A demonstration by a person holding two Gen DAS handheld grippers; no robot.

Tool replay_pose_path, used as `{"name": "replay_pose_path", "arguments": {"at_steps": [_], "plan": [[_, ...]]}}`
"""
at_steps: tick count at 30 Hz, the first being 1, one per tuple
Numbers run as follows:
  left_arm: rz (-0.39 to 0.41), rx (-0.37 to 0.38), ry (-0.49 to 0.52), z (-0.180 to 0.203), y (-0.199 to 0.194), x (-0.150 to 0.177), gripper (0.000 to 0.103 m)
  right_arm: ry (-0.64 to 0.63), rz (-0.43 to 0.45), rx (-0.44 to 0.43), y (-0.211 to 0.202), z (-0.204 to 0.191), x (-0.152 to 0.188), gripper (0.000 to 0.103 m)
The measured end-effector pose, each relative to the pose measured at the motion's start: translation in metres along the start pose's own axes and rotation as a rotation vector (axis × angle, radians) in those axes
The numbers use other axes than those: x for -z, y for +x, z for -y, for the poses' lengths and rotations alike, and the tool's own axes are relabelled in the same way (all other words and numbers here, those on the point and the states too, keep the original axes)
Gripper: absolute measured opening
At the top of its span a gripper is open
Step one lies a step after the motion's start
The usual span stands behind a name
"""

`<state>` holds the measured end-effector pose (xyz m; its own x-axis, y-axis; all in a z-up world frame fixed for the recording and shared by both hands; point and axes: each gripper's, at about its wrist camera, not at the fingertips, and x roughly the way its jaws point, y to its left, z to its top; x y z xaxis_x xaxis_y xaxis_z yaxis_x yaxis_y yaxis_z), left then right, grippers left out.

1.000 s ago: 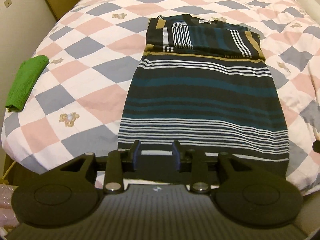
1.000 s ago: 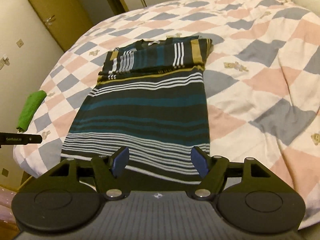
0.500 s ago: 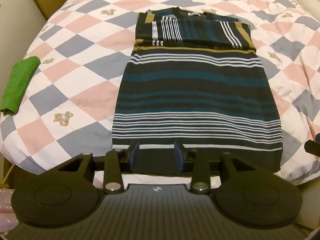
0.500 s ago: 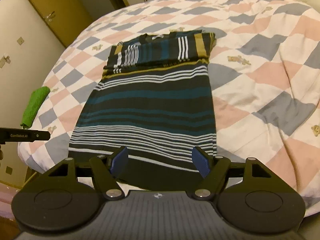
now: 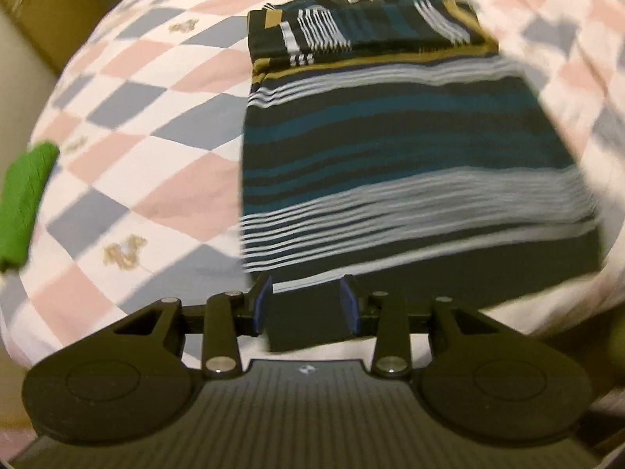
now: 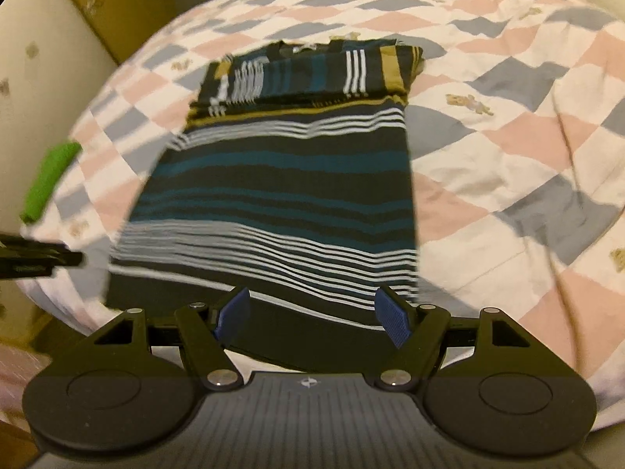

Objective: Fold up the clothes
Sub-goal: 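Grasp the shirt hem with both grippers and lift it toward the collar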

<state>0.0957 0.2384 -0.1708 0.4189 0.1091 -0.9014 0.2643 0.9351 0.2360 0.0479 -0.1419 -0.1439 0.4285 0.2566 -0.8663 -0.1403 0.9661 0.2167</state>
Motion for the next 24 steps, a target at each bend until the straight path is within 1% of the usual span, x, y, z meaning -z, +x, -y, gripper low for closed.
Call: {"name": "replay_pose_path", "arguments": {"at_steps": [5,6,9,12,14,17,20,24], "plan": [[0.026,-0.113,0.269,-0.028,0.052,0.032,0.033,-0.148,-0.033,0.124,0.026,0.020,0.017,0.073],[0.042,-0.127,0.337,-0.029,0.061,0.037,0.033,-0.180,-0.038,0.144,0.033,0.025,0.020,0.073],[0.126,-0.140,0.597,-0.023,0.084,0.056,0.033,-0.290,-0.060,0.202,0.056,0.036,0.032,0.073],[0.222,-0.143,0.847,-0.015,0.101,0.079,0.035,-0.457,-0.068,0.271,0.076,0.039,0.050,0.073],[0.281,-0.152,0.974,-0.012,0.111,0.095,0.035,-0.567,-0.056,0.302,0.084,0.043,0.062,0.073],[0.404,-0.188,1.126,-0.016,0.122,0.123,0.036,-0.737,-0.064,0.351,0.098,0.049,0.084,0.073],[0.521,-0.234,1.246,-0.020,0.132,0.145,0.037,-0.936,-0.048,0.371,0.109,0.049,0.109,0.073],[0.667,-0.277,1.377,-0.024,0.142,0.167,0.037,-1.271,0.058,0.383,0.119,0.030,0.141,0.073]]}}
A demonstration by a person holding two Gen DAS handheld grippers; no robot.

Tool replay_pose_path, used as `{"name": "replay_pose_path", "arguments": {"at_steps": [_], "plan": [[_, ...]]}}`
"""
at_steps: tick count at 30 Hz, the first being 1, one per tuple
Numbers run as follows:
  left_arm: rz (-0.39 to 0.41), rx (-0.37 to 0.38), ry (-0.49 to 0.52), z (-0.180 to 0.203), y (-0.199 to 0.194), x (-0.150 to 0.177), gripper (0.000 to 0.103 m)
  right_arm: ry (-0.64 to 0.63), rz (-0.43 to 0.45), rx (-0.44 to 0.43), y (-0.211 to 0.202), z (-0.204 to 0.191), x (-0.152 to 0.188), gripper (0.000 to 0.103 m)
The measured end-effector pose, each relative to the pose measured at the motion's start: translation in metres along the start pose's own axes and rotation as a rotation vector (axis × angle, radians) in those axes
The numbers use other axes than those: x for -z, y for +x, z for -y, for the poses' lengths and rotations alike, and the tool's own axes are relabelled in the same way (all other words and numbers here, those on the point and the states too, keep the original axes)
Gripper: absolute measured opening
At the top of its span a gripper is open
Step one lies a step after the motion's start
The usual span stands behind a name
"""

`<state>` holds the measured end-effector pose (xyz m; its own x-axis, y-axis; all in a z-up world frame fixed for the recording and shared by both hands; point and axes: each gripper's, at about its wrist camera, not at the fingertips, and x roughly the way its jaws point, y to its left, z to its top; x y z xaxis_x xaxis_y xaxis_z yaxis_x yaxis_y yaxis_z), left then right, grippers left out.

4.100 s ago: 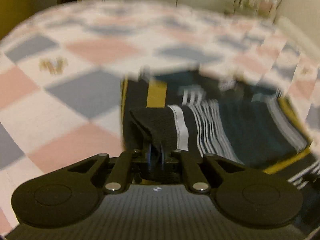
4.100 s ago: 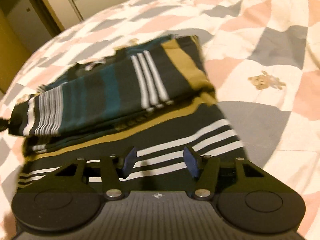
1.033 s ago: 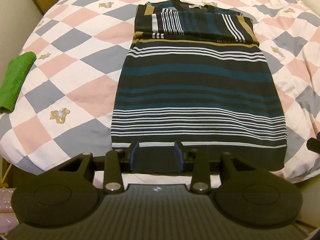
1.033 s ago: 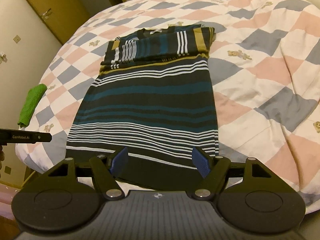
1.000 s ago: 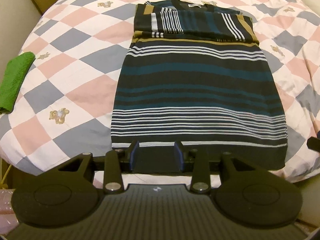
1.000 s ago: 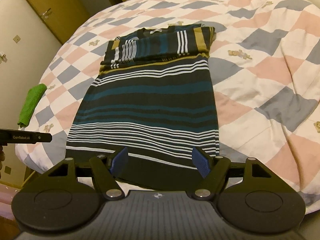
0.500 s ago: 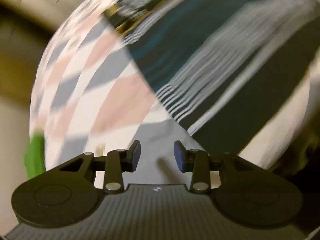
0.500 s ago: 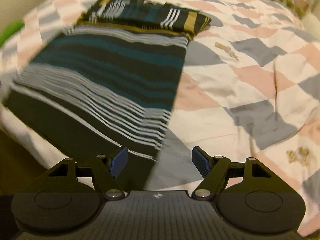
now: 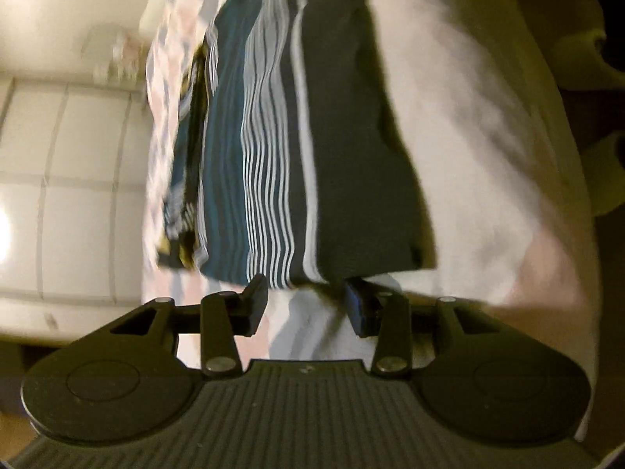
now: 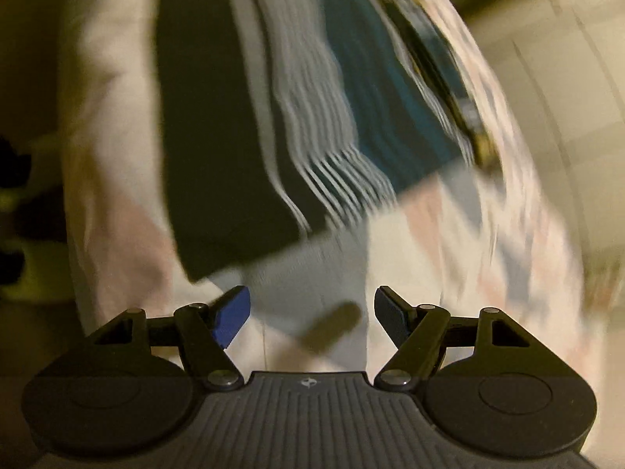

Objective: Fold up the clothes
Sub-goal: 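Grasp the shirt hem with both grippers and lift it toward the collar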

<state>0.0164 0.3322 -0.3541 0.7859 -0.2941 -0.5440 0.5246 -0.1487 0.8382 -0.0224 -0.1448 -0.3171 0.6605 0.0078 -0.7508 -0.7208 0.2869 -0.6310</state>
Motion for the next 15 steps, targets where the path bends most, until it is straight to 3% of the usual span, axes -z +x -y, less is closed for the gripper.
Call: {"name": "replay_pose_path", "arguments": {"at_steps": [6,11,12,13,14,15], "plan": [[0.187,-0.113,0.150,0.029,-0.006,0.019,0.037,-0.237,0.145,0.096,0.001,-0.026,-0.001,0.073],[0.269,-0.116,0.221,0.033,-0.003,0.024,0.035,-0.330,0.202,0.102,0.003,-0.023,0.005,0.068],[0.264,-0.083,0.214,0.029,-0.004,0.022,0.028,-0.349,0.210,0.096,0.004,-0.021,0.006,0.061],[0.254,-0.041,0.203,0.025,-0.006,0.020,0.013,-0.363,0.212,0.077,0.004,-0.020,0.004,0.046],[0.244,0.000,0.192,0.021,-0.007,0.017,0.011,-0.369,0.204,0.037,0.001,-0.019,-0.001,0.036],[0.237,0.032,0.171,0.015,-0.008,0.013,0.011,-0.367,0.193,-0.006,0.000,-0.015,-0.006,0.016]]}}
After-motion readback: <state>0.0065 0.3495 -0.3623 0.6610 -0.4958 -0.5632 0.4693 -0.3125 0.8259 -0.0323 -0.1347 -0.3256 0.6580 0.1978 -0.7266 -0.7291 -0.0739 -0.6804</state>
